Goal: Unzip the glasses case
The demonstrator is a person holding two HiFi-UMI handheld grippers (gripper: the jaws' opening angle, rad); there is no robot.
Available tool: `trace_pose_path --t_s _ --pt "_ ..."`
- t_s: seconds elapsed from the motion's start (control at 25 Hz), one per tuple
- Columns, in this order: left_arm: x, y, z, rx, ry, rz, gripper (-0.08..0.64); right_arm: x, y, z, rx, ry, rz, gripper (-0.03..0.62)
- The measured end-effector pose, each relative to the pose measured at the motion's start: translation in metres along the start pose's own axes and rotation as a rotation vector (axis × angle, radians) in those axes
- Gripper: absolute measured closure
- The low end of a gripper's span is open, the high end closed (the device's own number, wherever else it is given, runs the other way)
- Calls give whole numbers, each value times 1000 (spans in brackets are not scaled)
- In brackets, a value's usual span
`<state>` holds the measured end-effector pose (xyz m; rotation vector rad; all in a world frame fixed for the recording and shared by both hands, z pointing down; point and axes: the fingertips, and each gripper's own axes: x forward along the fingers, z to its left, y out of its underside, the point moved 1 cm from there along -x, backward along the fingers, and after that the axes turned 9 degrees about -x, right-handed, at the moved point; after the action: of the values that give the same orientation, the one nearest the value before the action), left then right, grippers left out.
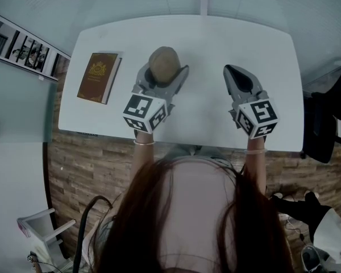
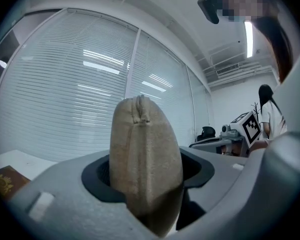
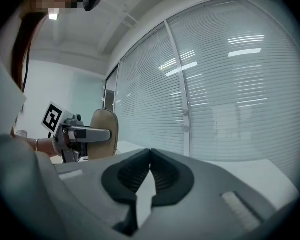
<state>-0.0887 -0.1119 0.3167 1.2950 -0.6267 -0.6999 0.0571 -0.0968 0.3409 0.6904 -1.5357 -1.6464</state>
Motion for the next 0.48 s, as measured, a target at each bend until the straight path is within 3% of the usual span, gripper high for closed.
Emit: trace_pose_path --t_s 0.48 --pt "1 -1 -10 -2 8 1 264 -10 0 -4 0 14 4 591"
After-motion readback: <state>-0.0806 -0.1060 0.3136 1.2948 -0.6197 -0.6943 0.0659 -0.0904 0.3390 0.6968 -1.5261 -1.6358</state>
